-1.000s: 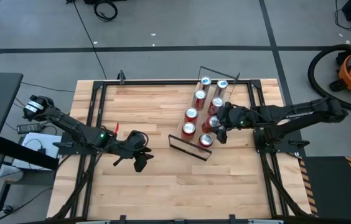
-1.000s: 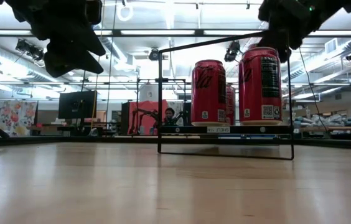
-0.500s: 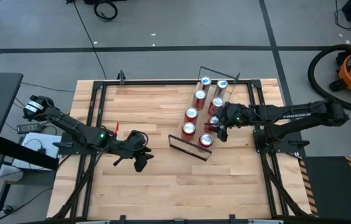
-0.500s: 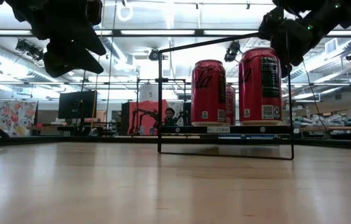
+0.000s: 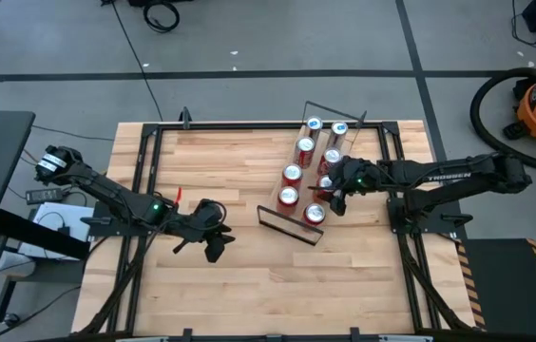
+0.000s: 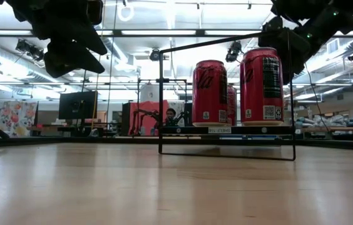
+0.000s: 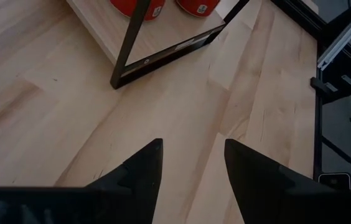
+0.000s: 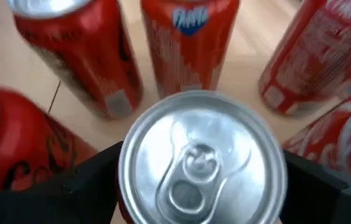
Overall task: Place canned beverage on shelf
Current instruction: Put the red soda can on the shelf aligned with the other red soda can, then return to Home Position
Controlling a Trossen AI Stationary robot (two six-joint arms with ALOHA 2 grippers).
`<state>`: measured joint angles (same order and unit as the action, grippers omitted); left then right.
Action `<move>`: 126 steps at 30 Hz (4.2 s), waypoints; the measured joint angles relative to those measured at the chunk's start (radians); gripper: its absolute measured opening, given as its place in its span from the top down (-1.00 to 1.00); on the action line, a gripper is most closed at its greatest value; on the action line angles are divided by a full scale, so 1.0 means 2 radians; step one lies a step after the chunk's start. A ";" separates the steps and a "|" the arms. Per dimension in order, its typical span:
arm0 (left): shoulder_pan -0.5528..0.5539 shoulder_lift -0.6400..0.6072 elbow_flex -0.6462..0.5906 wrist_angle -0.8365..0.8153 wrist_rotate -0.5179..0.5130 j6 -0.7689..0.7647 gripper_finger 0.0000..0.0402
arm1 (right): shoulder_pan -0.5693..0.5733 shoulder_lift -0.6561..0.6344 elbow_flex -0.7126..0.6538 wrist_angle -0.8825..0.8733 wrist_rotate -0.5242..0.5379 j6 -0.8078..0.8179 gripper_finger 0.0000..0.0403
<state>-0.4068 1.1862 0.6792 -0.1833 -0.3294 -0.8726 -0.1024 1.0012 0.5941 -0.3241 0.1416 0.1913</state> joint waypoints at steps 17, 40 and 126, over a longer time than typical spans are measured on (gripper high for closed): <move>0.000 0.000 0.000 -0.001 0.000 -0.004 0.09 | 0.000 0.002 0.045 0.005 0.012 -0.001 -0.85; 0.051 -0.121 0.000 0.014 0.000 0.016 0.09 | 0.003 -0.181 0.113 -0.053 0.043 0.105 -0.78; 0.124 -0.335 0.001 -0.024 -0.044 0.171 0.60 | 0.097 -0.330 -0.177 0.160 0.102 0.299 -0.72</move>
<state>-0.1589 0.5171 0.6804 -0.2305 -0.4183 -0.5307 0.0906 0.3408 0.2404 -0.0042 0.3461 0.7903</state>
